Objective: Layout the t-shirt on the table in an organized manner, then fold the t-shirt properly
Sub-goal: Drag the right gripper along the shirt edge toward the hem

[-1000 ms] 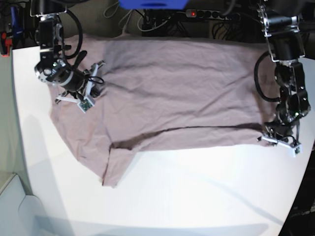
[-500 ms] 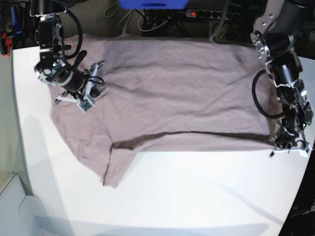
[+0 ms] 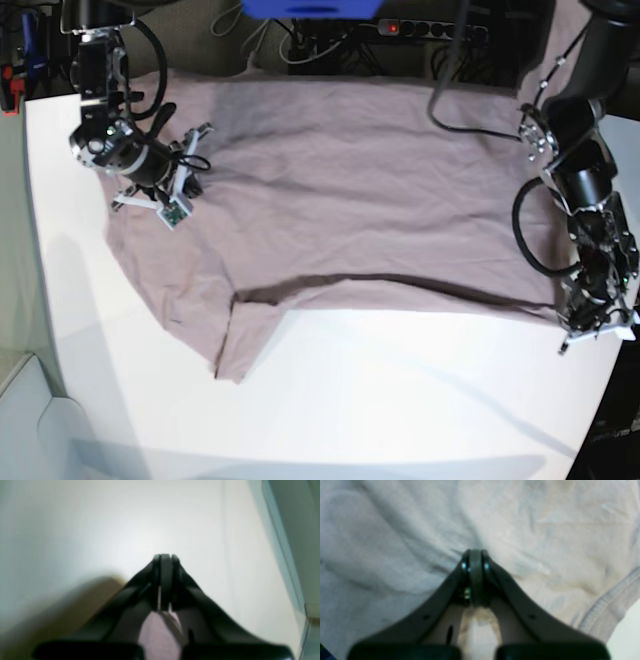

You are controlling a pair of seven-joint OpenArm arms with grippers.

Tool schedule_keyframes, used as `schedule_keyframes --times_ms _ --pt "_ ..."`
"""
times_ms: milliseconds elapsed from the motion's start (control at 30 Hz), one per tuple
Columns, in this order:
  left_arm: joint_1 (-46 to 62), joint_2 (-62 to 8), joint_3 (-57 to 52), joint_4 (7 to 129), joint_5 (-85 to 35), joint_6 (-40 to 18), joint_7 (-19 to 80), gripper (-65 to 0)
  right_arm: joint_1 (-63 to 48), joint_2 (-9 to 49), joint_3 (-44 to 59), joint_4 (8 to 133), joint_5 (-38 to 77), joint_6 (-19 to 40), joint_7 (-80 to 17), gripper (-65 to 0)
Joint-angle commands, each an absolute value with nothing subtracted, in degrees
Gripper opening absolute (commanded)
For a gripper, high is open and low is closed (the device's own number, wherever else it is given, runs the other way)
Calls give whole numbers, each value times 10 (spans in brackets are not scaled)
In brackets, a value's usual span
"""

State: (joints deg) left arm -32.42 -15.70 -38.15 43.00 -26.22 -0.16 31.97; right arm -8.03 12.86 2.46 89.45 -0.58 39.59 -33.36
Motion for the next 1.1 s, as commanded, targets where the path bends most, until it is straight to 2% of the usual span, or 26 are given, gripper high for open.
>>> schedule_keyframes --times_ms 0,167,400,500,600,733,833,900,1067 --pt "-340 -167 -381 439 -265 -6 306 -650 -81 134 26 897 -12 400 -347 -650" --pt "-353 -168 -380 438 -262 -6 307 -650 -81 134 26 903 -12 400 -347 -650" --pt "-341 -168 -381 438 -264 -6 307 -650 -69 130 22 995 -11 400 -347 -650" --pt "-333 -168 -381 438 -264 -9 307 -646 -52 116 15 992 -11 400 -347 -650" --pt "-329 -168 -381 438 -262 -6 312 -567 -54 111 14 977 -11 400 -347 -650" --pt "-320 -168 -381 438 -264 -5 312 -386 -58 110 14 977 -11 400 -347 -650" --pt "-319 -168 -381 443 -266 -10 313 -275 -63 113 14 978 -11 400 -347 -650" --pt "-319 -167 -381 451 -266 -11 314 -243 -63 113 14 978 -11 400 -347 -650" --pt "-262 -167 -378 541 -309 -12 391 -248 -65 113 14 978 -11 400 -347 -650"
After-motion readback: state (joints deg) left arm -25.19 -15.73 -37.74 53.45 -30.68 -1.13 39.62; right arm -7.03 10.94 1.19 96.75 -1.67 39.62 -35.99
